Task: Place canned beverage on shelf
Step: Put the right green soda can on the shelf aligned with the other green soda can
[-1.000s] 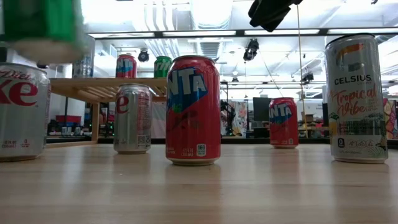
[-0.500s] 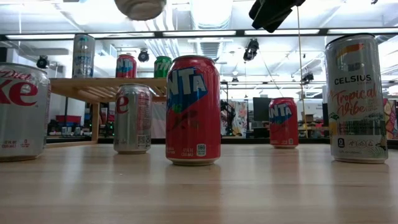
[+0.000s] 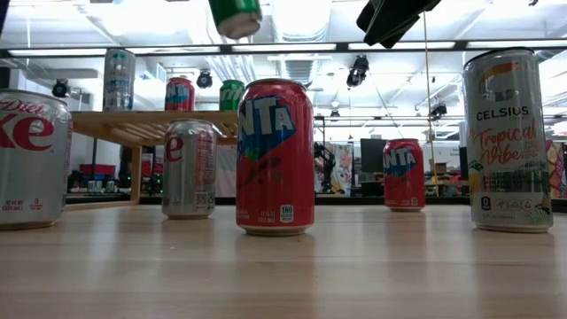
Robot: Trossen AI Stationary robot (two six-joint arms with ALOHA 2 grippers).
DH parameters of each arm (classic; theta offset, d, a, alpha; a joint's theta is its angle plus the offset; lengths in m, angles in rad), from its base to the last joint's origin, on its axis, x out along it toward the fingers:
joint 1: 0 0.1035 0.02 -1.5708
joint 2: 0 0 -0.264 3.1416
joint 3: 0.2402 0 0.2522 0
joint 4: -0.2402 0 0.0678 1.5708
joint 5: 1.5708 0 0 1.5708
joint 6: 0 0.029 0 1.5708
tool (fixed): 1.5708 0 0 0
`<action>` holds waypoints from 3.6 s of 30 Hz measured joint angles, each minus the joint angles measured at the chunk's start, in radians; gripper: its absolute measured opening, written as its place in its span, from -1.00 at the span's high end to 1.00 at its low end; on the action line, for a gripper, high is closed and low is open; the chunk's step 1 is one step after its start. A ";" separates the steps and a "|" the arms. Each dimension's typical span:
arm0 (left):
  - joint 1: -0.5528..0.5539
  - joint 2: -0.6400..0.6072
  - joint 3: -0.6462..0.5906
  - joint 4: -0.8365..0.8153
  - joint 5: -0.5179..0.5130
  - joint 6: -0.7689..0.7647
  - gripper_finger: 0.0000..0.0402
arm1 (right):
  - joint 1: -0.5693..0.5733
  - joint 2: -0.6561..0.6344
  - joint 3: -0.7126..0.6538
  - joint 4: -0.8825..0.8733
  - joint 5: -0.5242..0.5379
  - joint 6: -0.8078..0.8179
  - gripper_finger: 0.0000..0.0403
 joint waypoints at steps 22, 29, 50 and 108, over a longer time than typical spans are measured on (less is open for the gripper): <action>0.601 0.002 -0.103 0.001 0.111 0.071 -0.43 | -0.002 0.000 0.000 -0.002 0.000 -0.019 0.87; 0.611 0.003 -0.153 0.002 0.139 0.172 -0.43 | -0.022 0.000 0.000 -0.003 -0.001 -0.019 0.87; 0.616 0.013 -0.208 0.011 0.194 0.262 -0.51 | -0.066 0.000 0.000 -0.019 0.000 -0.015 0.87; 0.615 -0.087 -0.209 0.092 0.187 0.270 -0.75 | -0.077 0.000 0.000 0.095 0.000 -0.086 0.87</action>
